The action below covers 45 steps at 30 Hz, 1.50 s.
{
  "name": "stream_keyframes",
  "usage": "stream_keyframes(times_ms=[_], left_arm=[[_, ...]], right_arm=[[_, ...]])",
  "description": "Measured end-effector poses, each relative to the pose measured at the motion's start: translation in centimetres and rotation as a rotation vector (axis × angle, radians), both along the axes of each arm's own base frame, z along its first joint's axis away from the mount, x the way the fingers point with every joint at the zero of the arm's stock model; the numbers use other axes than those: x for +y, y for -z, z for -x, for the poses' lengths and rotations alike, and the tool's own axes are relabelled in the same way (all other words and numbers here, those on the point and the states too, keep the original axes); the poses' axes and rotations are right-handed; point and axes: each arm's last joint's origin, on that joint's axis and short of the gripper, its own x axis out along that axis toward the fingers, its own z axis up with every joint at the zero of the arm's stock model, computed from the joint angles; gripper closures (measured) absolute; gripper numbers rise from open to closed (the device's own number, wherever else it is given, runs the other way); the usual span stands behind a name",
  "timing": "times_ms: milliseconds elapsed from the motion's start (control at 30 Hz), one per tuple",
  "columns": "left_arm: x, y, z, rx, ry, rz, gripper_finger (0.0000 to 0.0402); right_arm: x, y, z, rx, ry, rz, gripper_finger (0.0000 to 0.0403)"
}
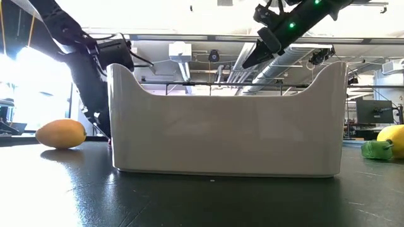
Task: Sort produce into baskets
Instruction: Put the red chili pepper into the white bin
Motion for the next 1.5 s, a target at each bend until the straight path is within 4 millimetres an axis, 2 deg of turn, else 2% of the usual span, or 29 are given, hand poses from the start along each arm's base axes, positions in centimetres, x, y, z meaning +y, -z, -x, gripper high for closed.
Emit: stream_keyframes(times_ms=[200,533,633,733,1067,1167,1300,1500], left_arm=[[0.3,0.1,0.1,-0.006,0.011,0.032,0.0226],[0.6,0.0,0.0,0.007,0.085,0.006,0.0347],[1.0,-0.7,-0.3,-0.016,0.113,-0.017,0.0368],[1.7,-2.1,-0.9,-0.051,0.122,-0.026,0.0373],[5.6,-10.2,-4.5,-0.228,0.261,-0.154,0.0376],[6.8,-11.8,-5.8,-0.255,0.308,-0.177,0.0377],[8.5,-12.4,-8.5,-0.221,0.382,-0.208,0.0377],[11.1,-11.7,-12.5,-0.121,0.468,-0.197,0.0377]], right_arm=[[0.0,0.0,0.0,0.002,0.005,0.003,0.0402],[0.0,0.0,0.0,0.015,-0.007,0.02,0.0402],[0.0,0.0,0.0,0.013,-0.008,0.021,0.0402],[0.0,0.0,0.0,0.009,-0.008,0.022,0.0402],[-1.1,-0.5,-0.1,-0.053,0.013,0.022,0.0402],[-1.3,-0.5,-0.1,-0.052,0.02,0.021,0.0402],[-1.5,-0.3,-0.2,-0.046,0.025,0.017,0.0402],[-1.5,-0.4,-0.2,-0.054,0.024,0.021,0.0402]])
